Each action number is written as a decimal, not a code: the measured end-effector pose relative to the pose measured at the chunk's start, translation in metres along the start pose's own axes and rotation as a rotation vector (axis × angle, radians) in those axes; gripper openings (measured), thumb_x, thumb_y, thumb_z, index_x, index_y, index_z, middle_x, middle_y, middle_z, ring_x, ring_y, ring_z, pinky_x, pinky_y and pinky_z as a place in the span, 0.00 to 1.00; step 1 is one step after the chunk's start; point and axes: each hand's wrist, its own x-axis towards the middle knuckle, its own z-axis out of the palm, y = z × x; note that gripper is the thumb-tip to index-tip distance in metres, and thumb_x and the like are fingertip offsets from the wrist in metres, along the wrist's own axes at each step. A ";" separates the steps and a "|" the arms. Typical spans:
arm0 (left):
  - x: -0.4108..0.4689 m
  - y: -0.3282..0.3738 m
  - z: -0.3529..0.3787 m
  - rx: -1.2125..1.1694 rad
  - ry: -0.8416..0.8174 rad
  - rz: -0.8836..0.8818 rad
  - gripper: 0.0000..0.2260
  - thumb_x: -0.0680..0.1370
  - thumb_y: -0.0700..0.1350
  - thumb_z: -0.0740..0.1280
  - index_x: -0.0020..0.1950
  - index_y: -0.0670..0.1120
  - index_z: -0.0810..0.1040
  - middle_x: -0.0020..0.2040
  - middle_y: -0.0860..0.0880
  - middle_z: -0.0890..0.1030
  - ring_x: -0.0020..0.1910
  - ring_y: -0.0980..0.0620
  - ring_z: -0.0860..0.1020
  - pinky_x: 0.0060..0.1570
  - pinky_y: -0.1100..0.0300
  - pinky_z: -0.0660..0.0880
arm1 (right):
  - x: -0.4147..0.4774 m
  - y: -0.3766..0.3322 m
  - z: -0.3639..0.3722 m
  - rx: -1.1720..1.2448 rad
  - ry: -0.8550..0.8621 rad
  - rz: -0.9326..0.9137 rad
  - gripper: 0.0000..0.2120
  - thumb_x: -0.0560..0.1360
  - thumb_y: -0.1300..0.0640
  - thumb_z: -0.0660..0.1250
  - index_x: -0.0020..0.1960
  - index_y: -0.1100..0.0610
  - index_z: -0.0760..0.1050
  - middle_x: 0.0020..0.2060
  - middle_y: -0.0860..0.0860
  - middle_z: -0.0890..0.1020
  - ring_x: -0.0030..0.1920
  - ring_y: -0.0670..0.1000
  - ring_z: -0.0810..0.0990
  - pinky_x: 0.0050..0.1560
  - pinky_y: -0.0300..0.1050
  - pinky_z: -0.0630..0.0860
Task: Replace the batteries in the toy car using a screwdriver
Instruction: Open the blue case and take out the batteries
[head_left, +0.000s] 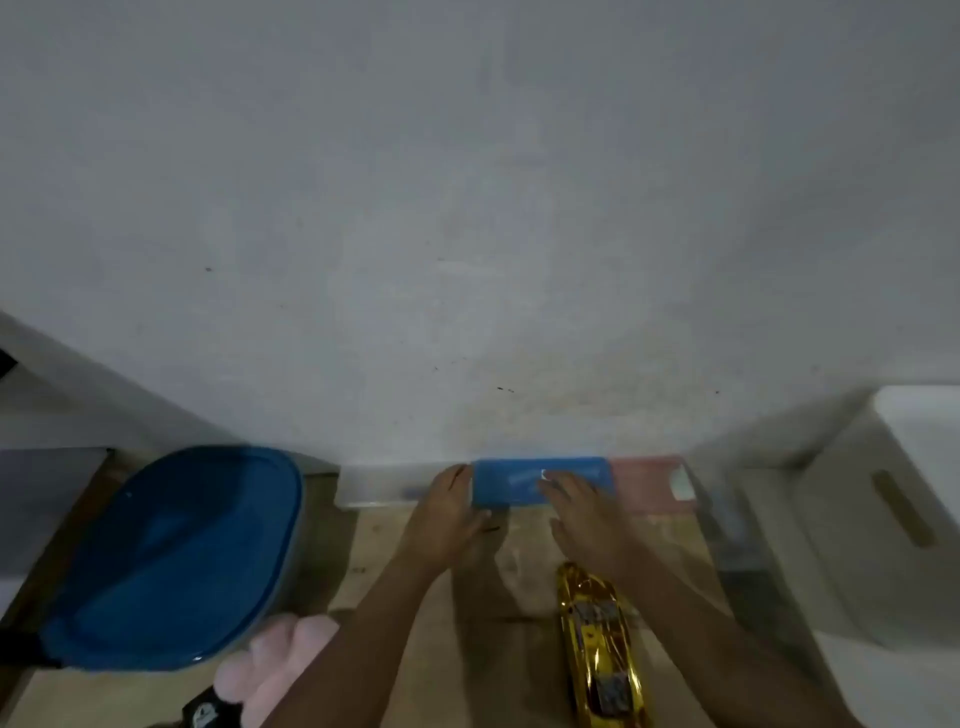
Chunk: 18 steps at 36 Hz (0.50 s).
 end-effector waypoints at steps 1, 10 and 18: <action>0.004 0.000 0.003 0.006 0.009 0.007 0.27 0.75 0.48 0.68 0.72 0.48 0.63 0.71 0.48 0.67 0.68 0.52 0.67 0.65 0.63 0.63 | 0.005 0.003 0.005 -0.016 0.018 -0.010 0.25 0.76 0.58 0.60 0.73 0.56 0.61 0.72 0.53 0.64 0.72 0.54 0.63 0.69 0.49 0.64; 0.021 -0.016 0.024 0.101 0.082 0.124 0.29 0.73 0.44 0.71 0.71 0.40 0.65 0.69 0.42 0.69 0.68 0.44 0.67 0.67 0.63 0.58 | 0.027 0.014 0.019 -0.006 0.150 -0.056 0.24 0.65 0.57 0.73 0.60 0.57 0.75 0.57 0.53 0.79 0.57 0.55 0.79 0.53 0.48 0.77; 0.033 -0.028 0.037 0.189 0.178 0.182 0.27 0.65 0.41 0.78 0.61 0.34 0.76 0.57 0.37 0.80 0.56 0.39 0.79 0.61 0.50 0.70 | 0.038 0.022 0.021 -0.142 0.299 -0.129 0.26 0.55 0.53 0.80 0.50 0.61 0.80 0.47 0.55 0.84 0.47 0.54 0.83 0.43 0.46 0.80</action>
